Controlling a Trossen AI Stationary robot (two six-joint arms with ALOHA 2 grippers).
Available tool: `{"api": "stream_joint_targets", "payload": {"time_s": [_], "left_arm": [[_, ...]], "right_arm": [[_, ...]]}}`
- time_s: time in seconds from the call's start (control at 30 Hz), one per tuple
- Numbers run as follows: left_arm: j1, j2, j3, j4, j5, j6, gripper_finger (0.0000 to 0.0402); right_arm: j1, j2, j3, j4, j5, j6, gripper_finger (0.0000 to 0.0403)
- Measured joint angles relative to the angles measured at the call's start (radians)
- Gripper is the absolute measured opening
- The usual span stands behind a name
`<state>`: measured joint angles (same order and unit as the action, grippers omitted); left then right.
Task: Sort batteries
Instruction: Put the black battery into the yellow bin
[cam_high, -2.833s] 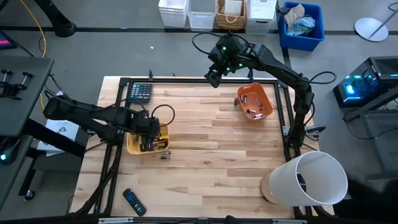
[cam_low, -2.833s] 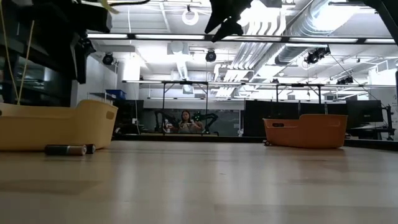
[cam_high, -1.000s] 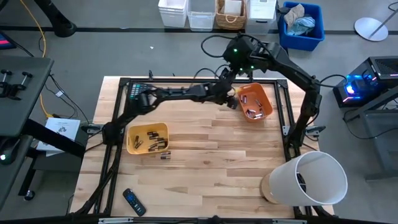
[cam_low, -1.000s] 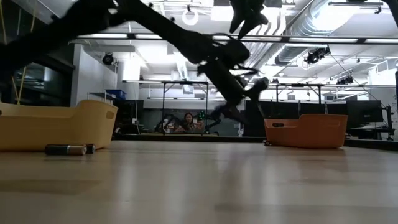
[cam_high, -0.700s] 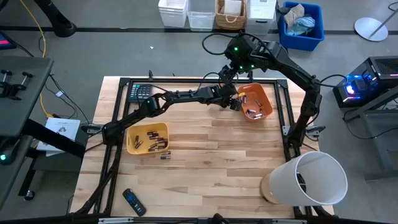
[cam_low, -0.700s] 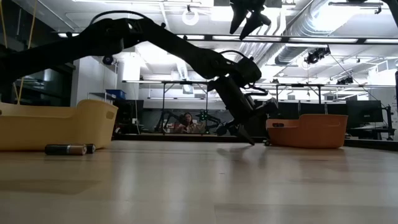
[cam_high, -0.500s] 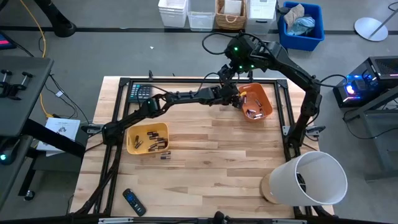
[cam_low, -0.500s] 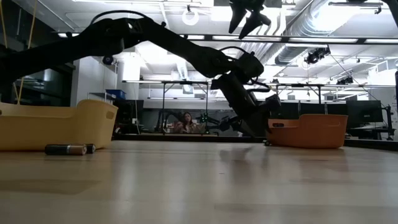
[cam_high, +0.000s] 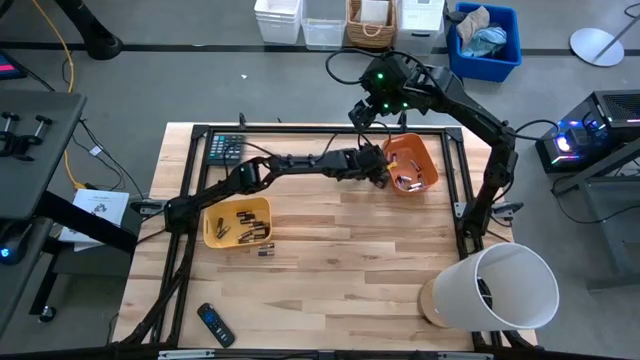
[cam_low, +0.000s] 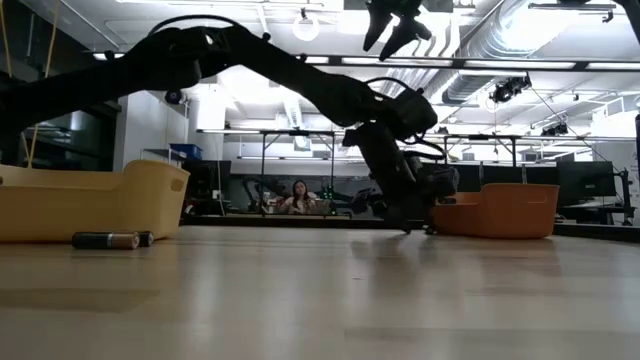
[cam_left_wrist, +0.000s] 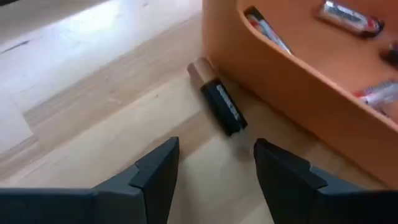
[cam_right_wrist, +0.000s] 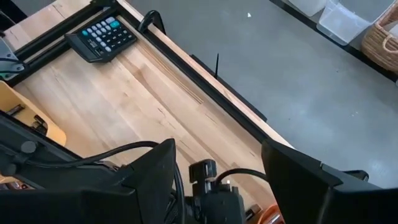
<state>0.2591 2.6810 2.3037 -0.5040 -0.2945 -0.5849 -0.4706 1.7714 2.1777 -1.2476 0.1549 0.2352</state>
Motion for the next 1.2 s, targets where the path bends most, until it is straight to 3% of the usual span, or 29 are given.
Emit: {"api": "stream_joint_targets", "payload": {"time_s": [0.1,0.23,0.33,0.43,0.57,0.77,0.87,1.0,1.2], "left_arm": [[-0.006,-0.017,-0.001,-0.034,0.054,0.001,0.0195],[-0.012,-0.102,-0.004,-0.093,0.234,0.132,0.0195],[-0.018,-0.230,-0.004,-0.185,0.262,0.297,0.0195],[-0.002,-0.382,-0.076,-0.254,0.254,0.362,0.0195],[0.026,-0.608,-0.372,-0.192,0.189,0.362,0.0195],[0.070,-1.054,-1.064,0.219,0.179,0.151,0.0195],[0.058,-1.258,-1.336,0.369,0.180,0.023,0.0195],[0.034,-1.483,-1.531,0.457,0.159,-0.103,0.0195],[0.008,-1.667,-1.591,0.450,0.094,-0.065,0.0195]], "right_arm": [[-0.001,0.000,0.000,0.000,0.007,-0.008,0.0233],[-0.030,-0.002,0.000,-0.024,0.062,-0.006,0.0233],[-0.079,-0.005,0.000,-0.056,0.072,0.046,0.0233],[-0.130,-0.005,0.000,-0.101,0.071,0.078,0.0233],[-0.189,-0.005,0.000,-0.142,0.067,0.076,0.0233],[-0.258,0.053,0.001,-0.287,0.054,0.062,0.0233],[-0.269,0.116,0.001,-0.328,0.051,0.050,0.0233],[-0.259,0.212,0.000,-0.315,-0.004,0.034,0.0227],[-0.192,0.365,0.000,-0.310,-0.087,0.031,0.0193]]}}
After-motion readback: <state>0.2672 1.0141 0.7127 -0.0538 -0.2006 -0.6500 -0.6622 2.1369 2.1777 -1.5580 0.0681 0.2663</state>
